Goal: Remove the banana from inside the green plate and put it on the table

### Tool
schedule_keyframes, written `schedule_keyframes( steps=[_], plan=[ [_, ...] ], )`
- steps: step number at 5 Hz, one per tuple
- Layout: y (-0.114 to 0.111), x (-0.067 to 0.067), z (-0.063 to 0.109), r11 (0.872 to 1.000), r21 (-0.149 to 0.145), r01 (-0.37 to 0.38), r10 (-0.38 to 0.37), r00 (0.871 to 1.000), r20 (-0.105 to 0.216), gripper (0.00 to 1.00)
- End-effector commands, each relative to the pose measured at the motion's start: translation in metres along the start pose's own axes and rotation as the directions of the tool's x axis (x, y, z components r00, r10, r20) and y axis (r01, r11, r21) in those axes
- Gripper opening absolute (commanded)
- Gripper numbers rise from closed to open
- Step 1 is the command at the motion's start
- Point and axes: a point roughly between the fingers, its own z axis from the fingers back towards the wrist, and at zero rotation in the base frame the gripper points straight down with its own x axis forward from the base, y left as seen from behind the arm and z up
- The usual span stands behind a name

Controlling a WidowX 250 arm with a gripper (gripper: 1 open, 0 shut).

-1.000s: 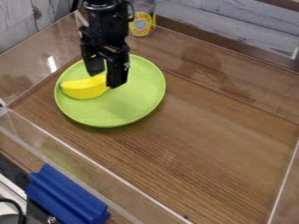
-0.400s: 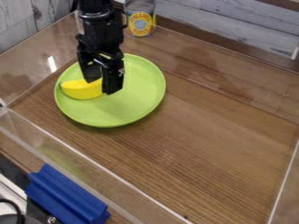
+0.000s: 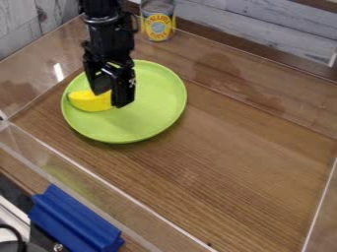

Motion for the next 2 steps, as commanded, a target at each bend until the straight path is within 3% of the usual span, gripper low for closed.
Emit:
schedule_keyframes(
  steps=[1, 2],
  plan=[
    [0.006, 0.0016, 0.0062, 1.0, 0.011, -0.01, 0.009, 0.999, 0.032, 1.0],
    [0.0107, 0.0012, 0.0051, 1.0, 0.004, -0.018, 0.018, 0.999, 0.04, 1.0]
  ],
)
